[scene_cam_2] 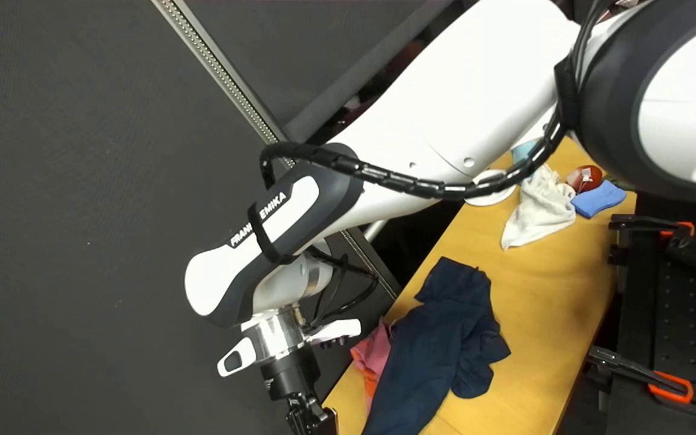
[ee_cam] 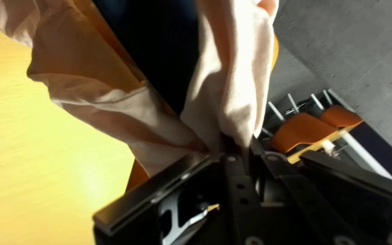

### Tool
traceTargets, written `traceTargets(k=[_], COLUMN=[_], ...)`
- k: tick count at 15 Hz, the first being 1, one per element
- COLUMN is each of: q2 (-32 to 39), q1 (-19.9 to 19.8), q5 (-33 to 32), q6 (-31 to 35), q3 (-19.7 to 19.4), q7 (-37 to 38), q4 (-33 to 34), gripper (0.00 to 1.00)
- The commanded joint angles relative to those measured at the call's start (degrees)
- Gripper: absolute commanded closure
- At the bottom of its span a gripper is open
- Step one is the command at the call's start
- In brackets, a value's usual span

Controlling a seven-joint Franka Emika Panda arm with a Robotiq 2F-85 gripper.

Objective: Remove the cream colored shirt from the pile

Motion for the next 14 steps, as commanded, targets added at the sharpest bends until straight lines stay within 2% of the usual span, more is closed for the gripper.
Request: traceTargets(k=[1,2,3,7,9,12,14], q2=[7.7,9.1,9.6,11.4,12.3,12.9,10.0], q1=[3.2,3.9,4.2,5.3,5.1,4.3,1.9], q5=[-2.7,-2.9,-2.9,-0.9,0.4,1.4,1.2], q6=[-10.9,-13.0,-14.4,-18.1,-19.5,-20.6,-18.1], q3=[1.0,0.9,0.9,-0.2,-0.1,-0.9,-1.6], q7=[-5.4,-6.1,-6.7,-5.1,-0.6,10.1,14.8], q4=[13.8,16.2,16.9,20.3,22.0,24.1,19.0], gripper=[0.98,0.86,0.65,0.37,0.24,0.01,0.00])
